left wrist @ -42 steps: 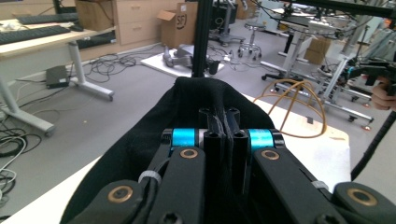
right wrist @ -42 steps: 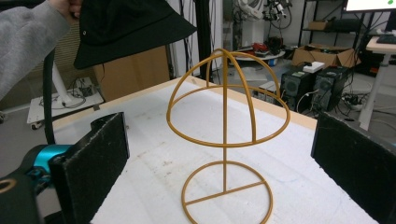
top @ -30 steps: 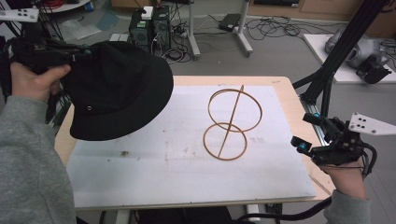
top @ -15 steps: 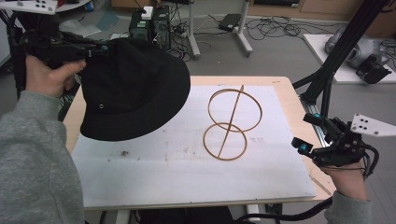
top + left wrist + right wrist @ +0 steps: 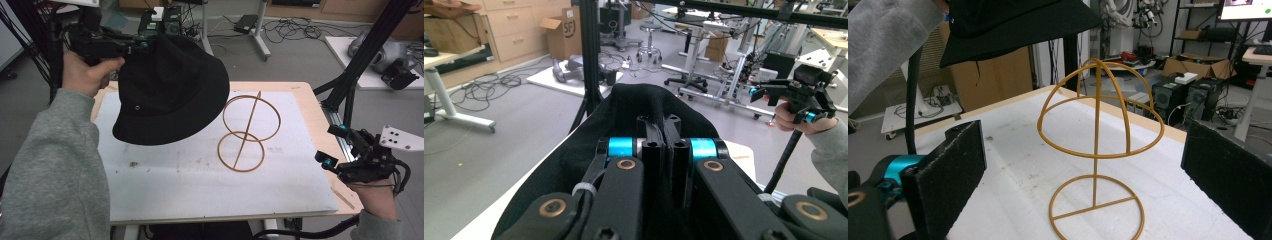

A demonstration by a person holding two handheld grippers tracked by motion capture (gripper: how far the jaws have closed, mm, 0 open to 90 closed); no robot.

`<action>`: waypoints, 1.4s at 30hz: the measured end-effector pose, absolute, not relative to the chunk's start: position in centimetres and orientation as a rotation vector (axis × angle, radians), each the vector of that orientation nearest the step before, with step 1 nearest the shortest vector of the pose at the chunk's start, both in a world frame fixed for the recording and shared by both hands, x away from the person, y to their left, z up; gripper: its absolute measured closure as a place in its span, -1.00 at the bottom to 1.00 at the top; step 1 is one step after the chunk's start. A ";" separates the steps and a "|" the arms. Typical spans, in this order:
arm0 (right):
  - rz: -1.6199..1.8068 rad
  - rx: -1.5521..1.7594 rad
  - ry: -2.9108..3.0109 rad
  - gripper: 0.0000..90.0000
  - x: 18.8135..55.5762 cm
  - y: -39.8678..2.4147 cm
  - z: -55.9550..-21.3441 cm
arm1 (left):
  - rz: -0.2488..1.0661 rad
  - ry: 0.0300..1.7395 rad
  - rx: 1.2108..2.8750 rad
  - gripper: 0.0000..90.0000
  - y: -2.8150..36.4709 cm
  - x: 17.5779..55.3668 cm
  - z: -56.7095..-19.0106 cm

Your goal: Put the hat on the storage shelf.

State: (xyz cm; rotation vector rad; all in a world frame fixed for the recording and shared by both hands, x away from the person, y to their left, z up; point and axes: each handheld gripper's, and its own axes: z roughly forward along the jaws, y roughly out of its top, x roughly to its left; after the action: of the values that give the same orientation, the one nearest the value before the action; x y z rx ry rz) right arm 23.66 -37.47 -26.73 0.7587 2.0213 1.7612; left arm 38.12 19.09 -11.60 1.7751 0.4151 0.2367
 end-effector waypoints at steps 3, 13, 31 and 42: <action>1.755 0.765 2.022 -0.93 23.5 -37.6 -26.7 | 0.232 0.408 1.783 0.96 18.4 38.3 -11.5; 1.755 0.768 2.003 -0.93 22.6 -38.0 -26.5 | 0.211 0.366 1.799 0.96 13.7 38.8 -10.6; 1.753 0.786 1.980 -0.93 21.3 -39.1 -26.4 | 0.130 0.276 1.823 0.96 4.9 40.7 -11.5; 1.727 0.804 1.952 -0.93 19.8 -40.0 -26.3 | 0.074 0.237 1.863 0.96 0.5 41.5 -12.8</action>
State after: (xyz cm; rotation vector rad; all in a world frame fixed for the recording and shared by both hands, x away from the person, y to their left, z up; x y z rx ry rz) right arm 19.81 -39.99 -26.31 0.8042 1.9523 1.7272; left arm 41.47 0.54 -12.84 1.8625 0.2371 0.0736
